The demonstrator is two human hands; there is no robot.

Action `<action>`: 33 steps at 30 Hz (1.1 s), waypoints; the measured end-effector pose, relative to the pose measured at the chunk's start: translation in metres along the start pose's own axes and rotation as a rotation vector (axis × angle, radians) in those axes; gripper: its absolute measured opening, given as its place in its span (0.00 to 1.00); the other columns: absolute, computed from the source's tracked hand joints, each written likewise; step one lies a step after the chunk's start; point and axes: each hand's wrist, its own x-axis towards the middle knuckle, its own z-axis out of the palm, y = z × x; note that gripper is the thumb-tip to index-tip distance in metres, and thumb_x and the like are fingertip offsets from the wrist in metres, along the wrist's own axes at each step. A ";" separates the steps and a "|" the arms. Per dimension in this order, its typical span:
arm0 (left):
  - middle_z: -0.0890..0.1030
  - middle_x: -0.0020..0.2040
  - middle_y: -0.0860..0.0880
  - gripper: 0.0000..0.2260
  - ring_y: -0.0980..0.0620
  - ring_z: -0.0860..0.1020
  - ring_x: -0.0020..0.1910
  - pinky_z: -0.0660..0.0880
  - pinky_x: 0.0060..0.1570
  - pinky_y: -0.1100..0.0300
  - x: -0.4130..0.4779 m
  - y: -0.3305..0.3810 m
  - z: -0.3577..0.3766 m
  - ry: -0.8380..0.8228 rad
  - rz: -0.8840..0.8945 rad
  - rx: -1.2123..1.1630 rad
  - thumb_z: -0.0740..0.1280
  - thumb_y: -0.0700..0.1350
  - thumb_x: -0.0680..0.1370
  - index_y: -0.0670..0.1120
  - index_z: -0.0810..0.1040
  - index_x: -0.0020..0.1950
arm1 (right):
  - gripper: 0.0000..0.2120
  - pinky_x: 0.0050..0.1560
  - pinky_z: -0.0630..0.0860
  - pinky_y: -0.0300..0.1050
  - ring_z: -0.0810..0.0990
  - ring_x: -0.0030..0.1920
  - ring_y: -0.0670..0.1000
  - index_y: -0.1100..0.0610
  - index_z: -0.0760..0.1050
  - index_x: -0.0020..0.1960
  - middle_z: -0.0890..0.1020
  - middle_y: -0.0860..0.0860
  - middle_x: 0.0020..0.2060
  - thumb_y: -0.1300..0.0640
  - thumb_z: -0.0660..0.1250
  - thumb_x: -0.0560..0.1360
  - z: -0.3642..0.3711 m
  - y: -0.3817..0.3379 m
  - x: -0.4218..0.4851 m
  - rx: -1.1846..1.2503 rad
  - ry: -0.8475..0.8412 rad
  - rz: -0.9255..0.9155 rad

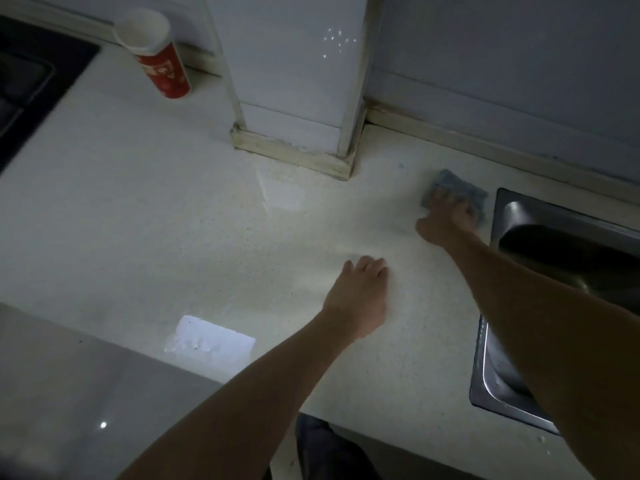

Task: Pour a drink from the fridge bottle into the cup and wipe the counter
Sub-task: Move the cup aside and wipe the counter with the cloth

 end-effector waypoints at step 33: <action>0.55 0.80 0.41 0.26 0.39 0.54 0.79 0.56 0.78 0.44 -0.057 -0.017 0.014 -0.191 0.015 0.027 0.62 0.38 0.80 0.37 0.63 0.77 | 0.37 0.72 0.59 0.63 0.57 0.74 0.67 0.59 0.50 0.78 0.56 0.62 0.76 0.53 0.65 0.75 0.013 0.001 -0.060 -0.001 -0.008 0.153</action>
